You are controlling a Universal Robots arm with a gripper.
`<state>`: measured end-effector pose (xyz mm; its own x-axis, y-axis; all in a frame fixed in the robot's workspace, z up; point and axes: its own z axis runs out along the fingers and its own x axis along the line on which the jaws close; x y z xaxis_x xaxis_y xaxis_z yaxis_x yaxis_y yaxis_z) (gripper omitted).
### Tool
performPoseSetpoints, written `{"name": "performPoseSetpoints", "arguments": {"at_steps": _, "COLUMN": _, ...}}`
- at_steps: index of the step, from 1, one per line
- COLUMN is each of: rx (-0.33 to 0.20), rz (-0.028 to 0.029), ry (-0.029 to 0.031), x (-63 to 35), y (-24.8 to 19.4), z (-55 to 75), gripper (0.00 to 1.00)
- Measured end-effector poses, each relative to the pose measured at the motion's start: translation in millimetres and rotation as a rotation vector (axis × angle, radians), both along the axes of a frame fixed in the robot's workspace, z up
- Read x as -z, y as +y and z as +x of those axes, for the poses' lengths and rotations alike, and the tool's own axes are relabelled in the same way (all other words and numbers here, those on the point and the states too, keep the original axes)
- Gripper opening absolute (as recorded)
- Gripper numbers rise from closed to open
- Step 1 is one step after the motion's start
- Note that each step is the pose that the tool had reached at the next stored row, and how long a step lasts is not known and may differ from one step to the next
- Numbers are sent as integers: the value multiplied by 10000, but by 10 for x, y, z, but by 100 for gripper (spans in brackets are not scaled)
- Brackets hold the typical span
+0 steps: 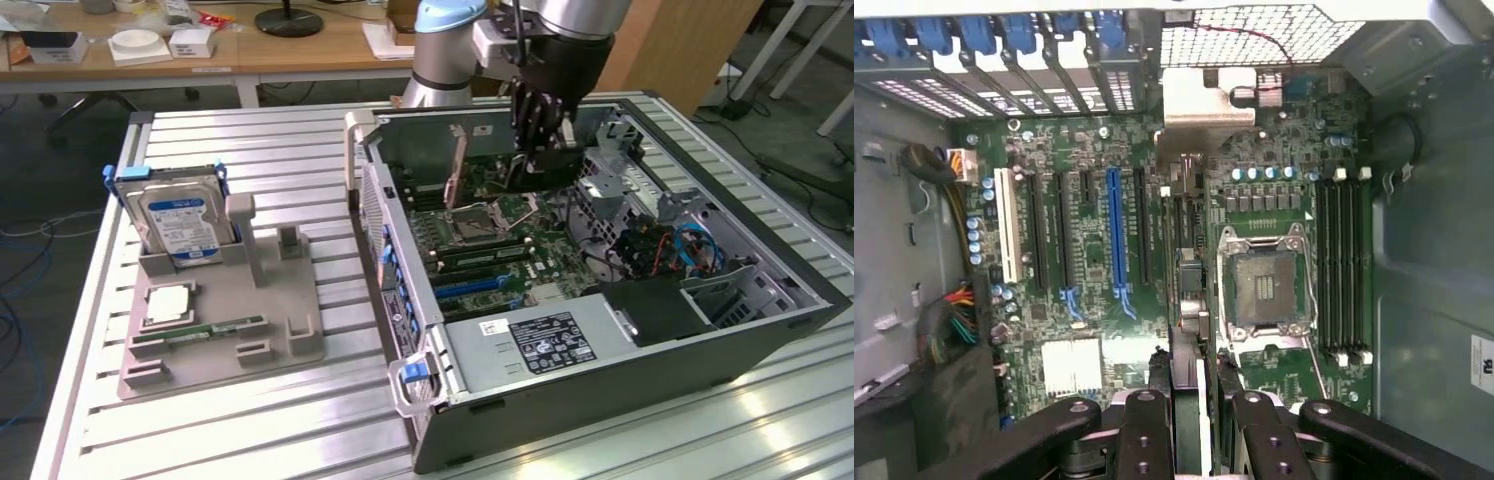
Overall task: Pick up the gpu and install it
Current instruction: 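Insert the gpu into the slot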
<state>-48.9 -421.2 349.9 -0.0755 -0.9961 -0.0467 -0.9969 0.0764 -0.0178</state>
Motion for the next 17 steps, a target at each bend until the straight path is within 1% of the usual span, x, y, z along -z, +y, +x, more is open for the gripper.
{"name": "performPoseSetpoints", "arguments": {"at_steps": 7, "rx": 1, "rz": 1, "ry": 0, "x": 6, "y": -149, "z": -15, "gripper": 28}}
{"name": "performPoseSetpoints", "arguments": {"at_steps": 8, "rx": 1, "rz": 1, "ry": 0, "x": 7, "y": -163, "z": -16, "gripper": 28}}
{"name": "performPoseSetpoints", "arguments": {"at_steps": 10, "rx": 3, "rz": 2, "ry": -1, "x": 11, "y": -173, "z": -20, "gripper": 28}}
{"name": "performPoseSetpoints", "arguments": {"at_steps": 17, "rx": 2, "rz": 0, "ry": 0, "x": 34, "y": -173, "z": -80, "gripper": 28}}
